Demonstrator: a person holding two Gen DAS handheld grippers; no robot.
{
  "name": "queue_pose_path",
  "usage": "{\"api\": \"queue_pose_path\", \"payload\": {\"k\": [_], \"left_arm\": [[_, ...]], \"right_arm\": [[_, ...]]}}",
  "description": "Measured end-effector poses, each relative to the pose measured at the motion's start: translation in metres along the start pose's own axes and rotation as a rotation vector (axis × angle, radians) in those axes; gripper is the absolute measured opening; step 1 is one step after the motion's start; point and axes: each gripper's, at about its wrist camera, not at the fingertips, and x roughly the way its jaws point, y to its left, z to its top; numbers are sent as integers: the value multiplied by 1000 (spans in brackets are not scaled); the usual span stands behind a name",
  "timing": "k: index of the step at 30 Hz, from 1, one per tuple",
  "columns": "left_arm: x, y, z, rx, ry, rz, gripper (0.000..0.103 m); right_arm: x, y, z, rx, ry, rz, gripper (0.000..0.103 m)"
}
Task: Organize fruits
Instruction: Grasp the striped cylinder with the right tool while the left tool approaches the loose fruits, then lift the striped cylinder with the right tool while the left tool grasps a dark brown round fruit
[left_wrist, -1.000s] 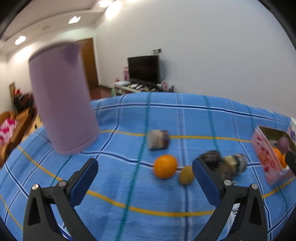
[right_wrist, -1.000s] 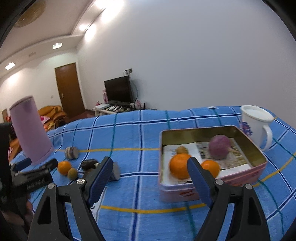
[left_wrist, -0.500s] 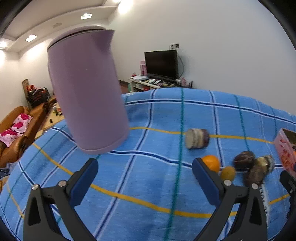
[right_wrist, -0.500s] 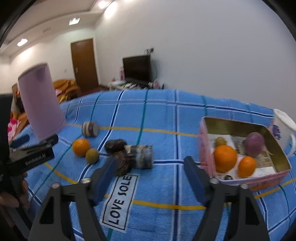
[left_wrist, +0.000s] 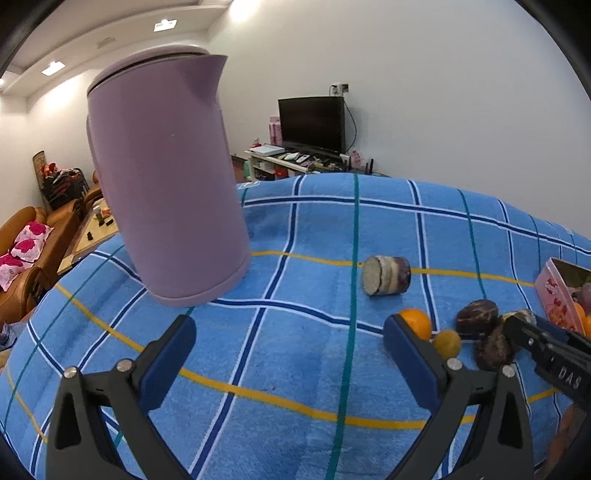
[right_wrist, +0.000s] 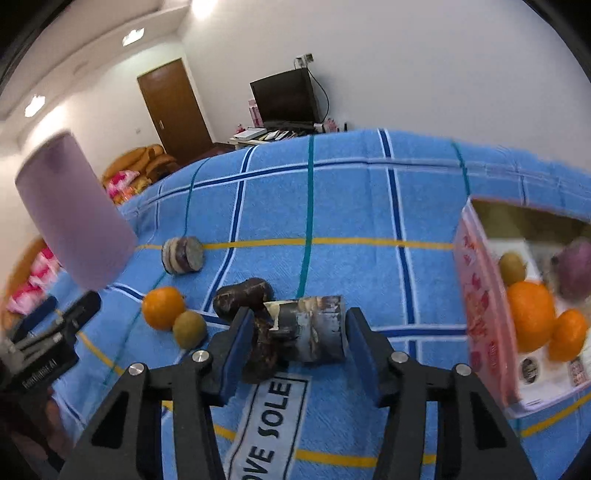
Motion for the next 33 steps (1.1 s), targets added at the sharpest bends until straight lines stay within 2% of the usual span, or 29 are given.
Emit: {"api": "queue_pose_path", "payload": {"k": [2,4,12,21,24,28,31,33], "left_arm": [[0,0,0,-4,5,-14,103],[0,0,1,-6,10,-24,103],[-6,-14,-1,41,-7,-90,102],[-8,-20,-1,51,-33,-141,102],[-7,-19,-1,37,-29,-186,102],[-11,-23,-1,39,-53,-250,99],[-15,-33,-5,68,-55,-336,96],[-17,-43,-9,88,-33,-414,89]], "right_arm": [[-1,-7,-1,32,-2,16,50],[-4,-10,-2,37,-4,-19,43],[1,-3,4,-37,7,-59,44],[3,-14,4,-9,31,-9,44],[-3,-18,1,17,30,18,43],[-24,-27,4,71,-37,108,43],[-43,-28,7,60,-107,126,43],[-53,-28,7,40,-140,115,43]]}}
